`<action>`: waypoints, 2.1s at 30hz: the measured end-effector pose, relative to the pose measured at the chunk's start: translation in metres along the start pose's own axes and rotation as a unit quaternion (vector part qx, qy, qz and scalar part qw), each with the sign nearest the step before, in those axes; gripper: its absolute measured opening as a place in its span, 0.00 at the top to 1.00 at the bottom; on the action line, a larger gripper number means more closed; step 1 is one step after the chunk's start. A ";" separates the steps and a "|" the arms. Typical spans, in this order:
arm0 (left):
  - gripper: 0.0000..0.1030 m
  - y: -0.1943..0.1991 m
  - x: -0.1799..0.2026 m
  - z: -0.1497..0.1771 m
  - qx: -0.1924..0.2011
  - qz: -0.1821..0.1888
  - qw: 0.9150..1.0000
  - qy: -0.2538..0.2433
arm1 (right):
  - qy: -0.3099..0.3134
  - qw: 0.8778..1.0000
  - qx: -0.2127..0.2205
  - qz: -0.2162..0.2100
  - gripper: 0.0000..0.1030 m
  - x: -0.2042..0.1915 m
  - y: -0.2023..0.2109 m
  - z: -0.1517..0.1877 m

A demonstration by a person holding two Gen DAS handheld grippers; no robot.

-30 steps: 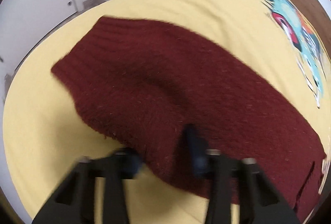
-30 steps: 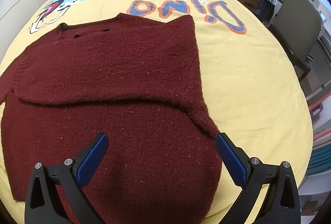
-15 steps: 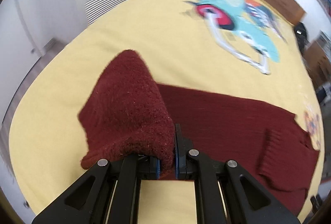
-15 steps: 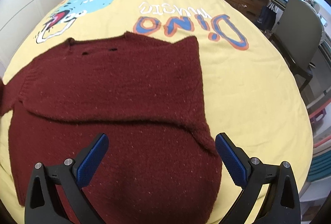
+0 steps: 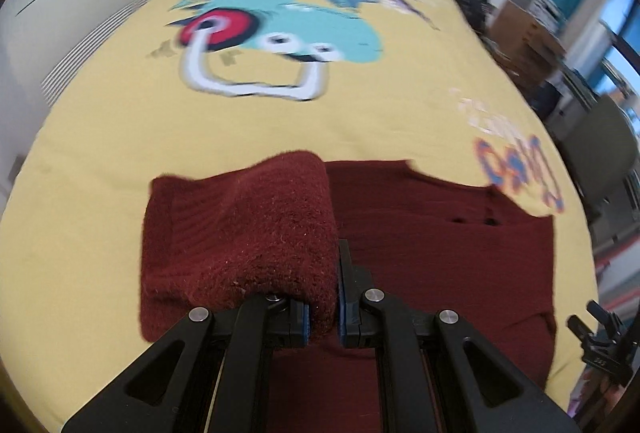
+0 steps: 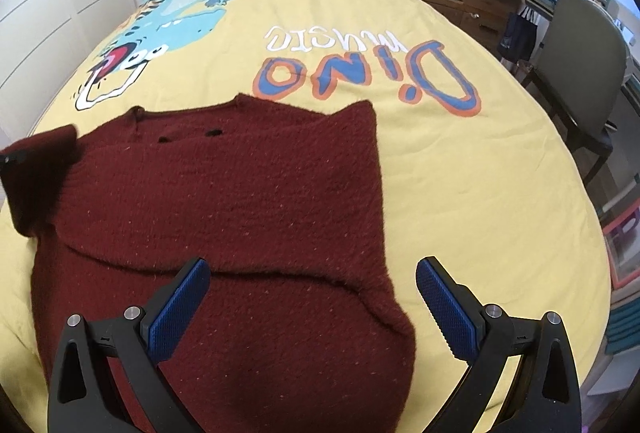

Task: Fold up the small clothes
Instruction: 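Grasp the sweater side edge with the left tool and fold it inward, then grasp the folded side with the left tool while the right tool grasps the hem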

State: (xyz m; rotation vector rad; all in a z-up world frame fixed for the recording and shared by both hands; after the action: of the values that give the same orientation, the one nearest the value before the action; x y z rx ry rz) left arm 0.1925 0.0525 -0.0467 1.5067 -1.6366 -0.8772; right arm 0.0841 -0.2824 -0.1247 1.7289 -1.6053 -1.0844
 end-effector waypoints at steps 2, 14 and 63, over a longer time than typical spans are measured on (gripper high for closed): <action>0.93 -0.003 0.028 -0.004 0.003 0.016 1.000 -0.014 | 0.000 1.000 0.002 0.000 0.00 0.003 0.003 -0.002; 0.93 -0.048 0.144 0.019 -0.020 0.043 0.995 -0.089 | -0.028 1.000 -0.003 0.000 0.00 0.028 0.003 0.008; 0.03 -0.063 -0.042 0.086 -0.059 -0.100 0.992 -0.040 | -0.035 0.998 -0.042 -0.025 0.00 0.009 -0.020 0.038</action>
State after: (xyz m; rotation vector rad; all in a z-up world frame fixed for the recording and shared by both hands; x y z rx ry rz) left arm 0.1508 0.0902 -0.1467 1.5903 -1.4791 -1.1374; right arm 0.0630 -0.2834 -0.1632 1.7012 -1.5425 -1.2317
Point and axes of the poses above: each gripper's, at about its wrist camera, not at the fingertips, and y roughly against the way its jaws point, x to its right, z to its underside, the point moved 1 cm from there along -y, roughly the way its jaws point, and after that the axes turned 10 degrees about -z, right-handed, at the moved point
